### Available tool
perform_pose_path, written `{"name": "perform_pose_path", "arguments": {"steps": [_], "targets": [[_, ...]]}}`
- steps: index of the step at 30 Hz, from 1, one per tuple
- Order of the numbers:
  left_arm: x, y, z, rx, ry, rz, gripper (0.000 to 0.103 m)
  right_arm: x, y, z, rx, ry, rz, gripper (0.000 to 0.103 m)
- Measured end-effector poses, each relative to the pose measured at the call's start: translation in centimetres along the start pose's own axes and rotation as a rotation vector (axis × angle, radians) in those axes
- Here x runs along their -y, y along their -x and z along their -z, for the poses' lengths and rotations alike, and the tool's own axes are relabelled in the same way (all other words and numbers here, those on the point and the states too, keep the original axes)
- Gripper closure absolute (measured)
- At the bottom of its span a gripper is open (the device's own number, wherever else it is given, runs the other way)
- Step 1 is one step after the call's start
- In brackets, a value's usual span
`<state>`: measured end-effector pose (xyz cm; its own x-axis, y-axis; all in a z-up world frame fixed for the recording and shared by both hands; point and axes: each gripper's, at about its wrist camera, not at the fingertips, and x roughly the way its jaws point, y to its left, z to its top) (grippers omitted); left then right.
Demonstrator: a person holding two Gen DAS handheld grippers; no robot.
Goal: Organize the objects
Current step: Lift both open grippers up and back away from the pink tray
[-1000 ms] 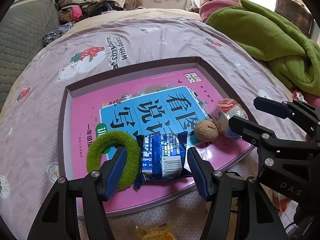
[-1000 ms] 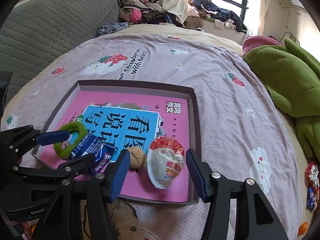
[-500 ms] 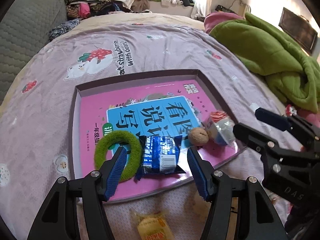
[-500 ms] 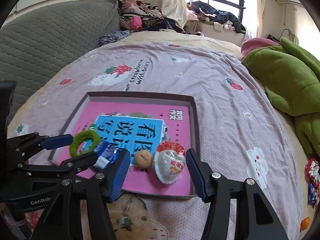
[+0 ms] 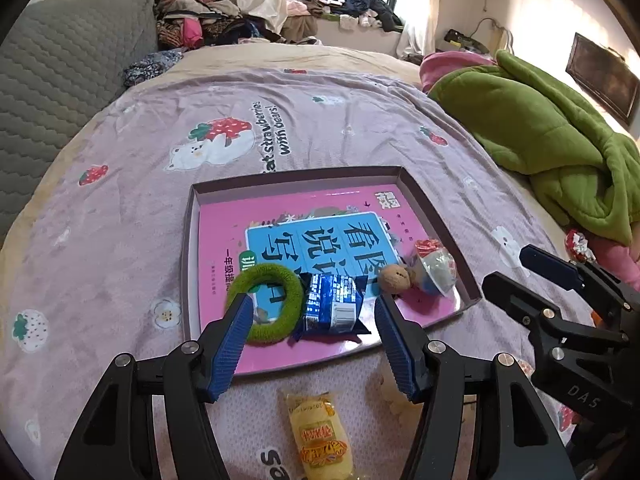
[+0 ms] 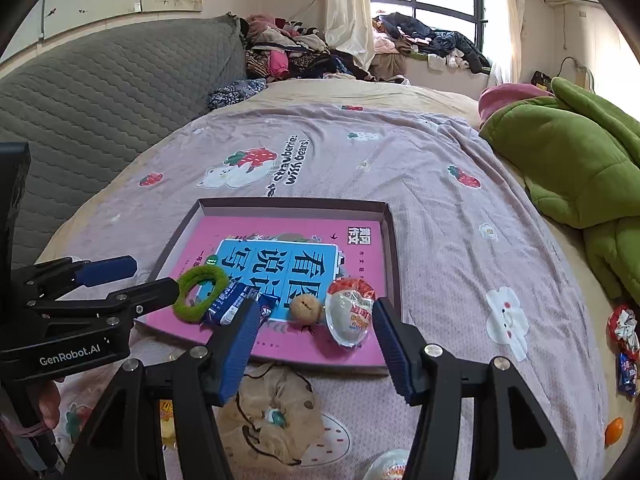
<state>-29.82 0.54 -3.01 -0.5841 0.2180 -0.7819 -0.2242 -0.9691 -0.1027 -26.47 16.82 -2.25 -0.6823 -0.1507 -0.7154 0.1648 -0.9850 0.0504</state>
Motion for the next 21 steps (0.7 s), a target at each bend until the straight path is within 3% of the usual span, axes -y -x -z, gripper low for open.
{"name": "perform_pose_path", "arguments": {"steps": [21], "targets": [[1.6,4.2,1.7,0.053,-0.033,-0.019,0.038,-0.3,5.0,0.8,0.091,0.023,0.002,0.042]]}}
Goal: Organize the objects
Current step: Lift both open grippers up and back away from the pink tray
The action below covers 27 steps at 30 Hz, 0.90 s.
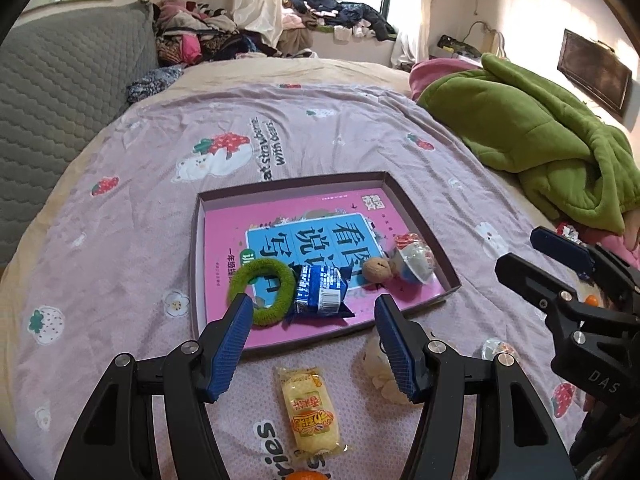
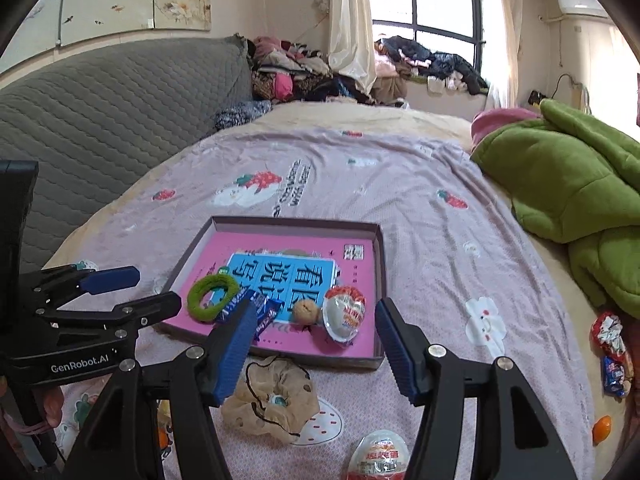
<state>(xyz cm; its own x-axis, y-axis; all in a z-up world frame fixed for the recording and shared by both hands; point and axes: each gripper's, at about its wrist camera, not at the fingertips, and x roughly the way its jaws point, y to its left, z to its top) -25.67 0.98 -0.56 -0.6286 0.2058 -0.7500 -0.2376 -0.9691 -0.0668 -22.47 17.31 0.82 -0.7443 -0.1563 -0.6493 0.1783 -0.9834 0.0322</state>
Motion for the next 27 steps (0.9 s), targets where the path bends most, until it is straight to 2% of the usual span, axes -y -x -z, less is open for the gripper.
{"name": "perform_pose_path", "arguments": {"steps": [9,12,27], "targets": [[0.4,1.8,0.0,0.027,-0.017,0.009,0.037,-0.7,2.1,-0.7,0.062,0.005,-0.04,0.042],[0.2,2.4,0.1,0.03,-0.013,0.009,0.032,-0.8,2.5,-0.9,0.07,0.005,-0.049,0.041],[-0.7,4.2,0.5,0.065,0.01,0.015,0.032,-1.8,3.7,-0.5,0.095,0.041,-0.056,0.037]]}}
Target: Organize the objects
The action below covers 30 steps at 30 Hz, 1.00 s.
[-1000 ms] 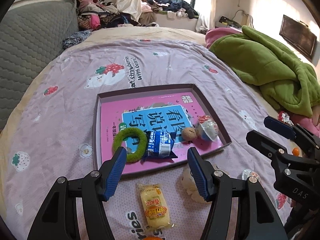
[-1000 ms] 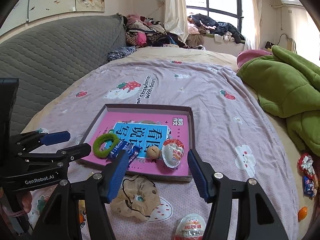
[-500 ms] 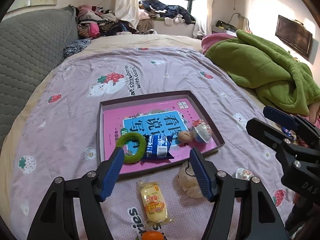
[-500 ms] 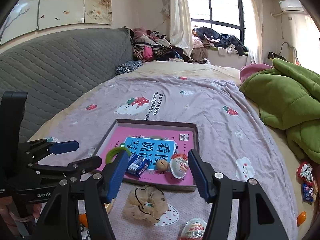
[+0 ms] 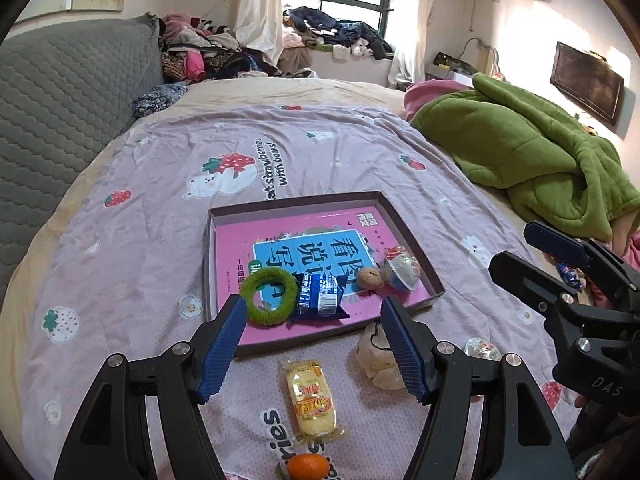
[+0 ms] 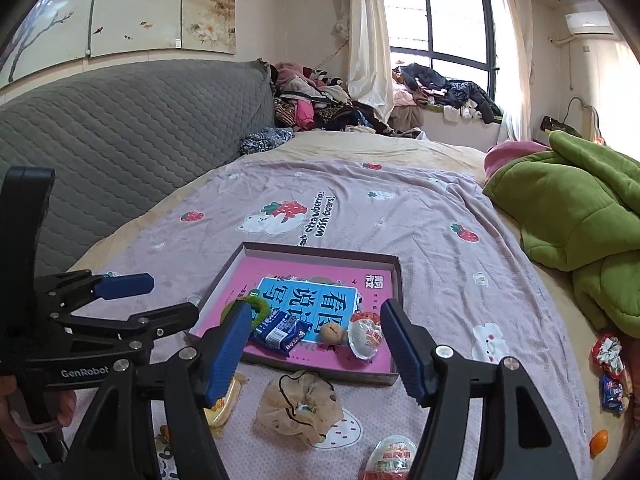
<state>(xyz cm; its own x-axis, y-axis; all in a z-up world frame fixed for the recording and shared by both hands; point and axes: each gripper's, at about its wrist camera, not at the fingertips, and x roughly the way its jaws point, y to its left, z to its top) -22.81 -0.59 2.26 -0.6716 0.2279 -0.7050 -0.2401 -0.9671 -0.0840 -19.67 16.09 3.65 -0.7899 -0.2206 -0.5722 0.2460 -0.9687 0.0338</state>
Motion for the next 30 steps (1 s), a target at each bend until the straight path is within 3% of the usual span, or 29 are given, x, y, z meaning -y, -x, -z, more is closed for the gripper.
{"name": "perform_pose_path", "arguments": {"steps": [18,30], "targets": [[0.4,1.7,1.9,0.014,-0.013,0.0,0.032,-0.3,2.4,0.0,0.057,0.0,-0.025,0.035],[0.5,2.9,2.8,0.021,-0.019,0.003,0.031,0.5,3.4,1.1,0.051,-0.013,-0.009,0.035]]}}
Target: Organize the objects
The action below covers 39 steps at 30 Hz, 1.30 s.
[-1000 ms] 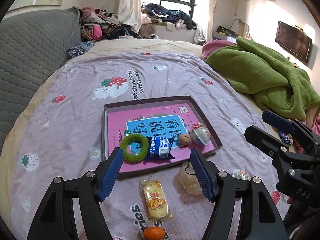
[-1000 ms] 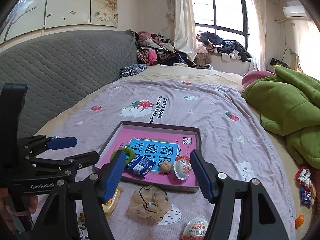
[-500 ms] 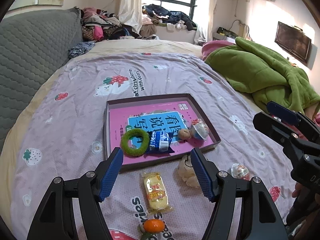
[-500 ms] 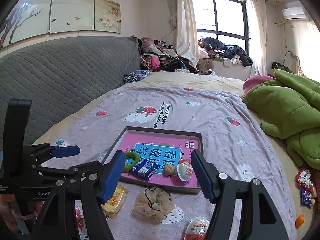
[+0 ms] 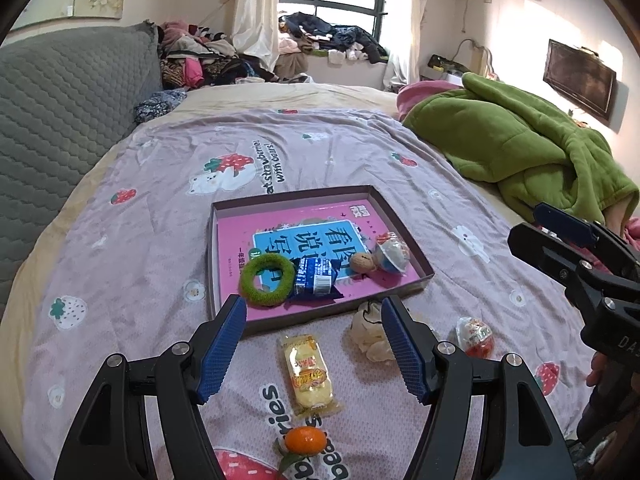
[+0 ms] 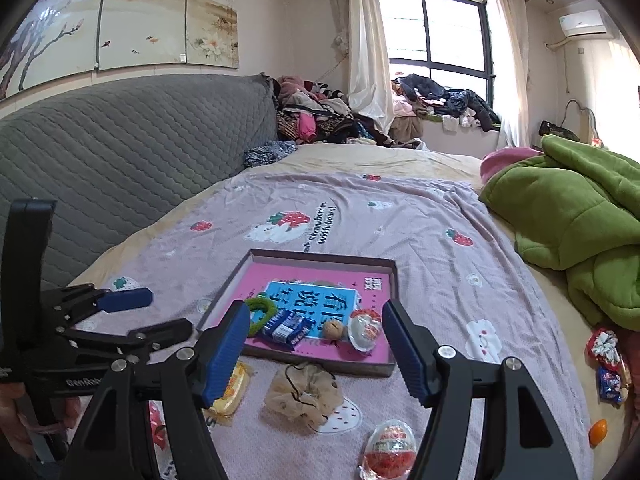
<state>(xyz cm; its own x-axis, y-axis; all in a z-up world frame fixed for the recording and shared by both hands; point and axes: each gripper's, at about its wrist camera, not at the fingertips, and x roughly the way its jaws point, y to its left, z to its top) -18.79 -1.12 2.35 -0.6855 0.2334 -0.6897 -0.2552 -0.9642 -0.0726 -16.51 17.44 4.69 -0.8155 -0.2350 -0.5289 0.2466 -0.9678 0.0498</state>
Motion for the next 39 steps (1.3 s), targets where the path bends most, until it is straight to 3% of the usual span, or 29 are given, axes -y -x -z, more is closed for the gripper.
{"name": "perform_pose_path", "arguments": {"steps": [22,39], "targets": [[-0.8,0.0,3.2,-0.044,0.009,-0.016,0.031,-1.0,0.2,0.6,-0.009,0.022,-0.019,0.035],[-1.0,-1.2,5.8,-0.098,-0.006,-0.034,0.031,-2.2,-1.3,3.4,-0.087,0.061,-0.025,0.035]]}}
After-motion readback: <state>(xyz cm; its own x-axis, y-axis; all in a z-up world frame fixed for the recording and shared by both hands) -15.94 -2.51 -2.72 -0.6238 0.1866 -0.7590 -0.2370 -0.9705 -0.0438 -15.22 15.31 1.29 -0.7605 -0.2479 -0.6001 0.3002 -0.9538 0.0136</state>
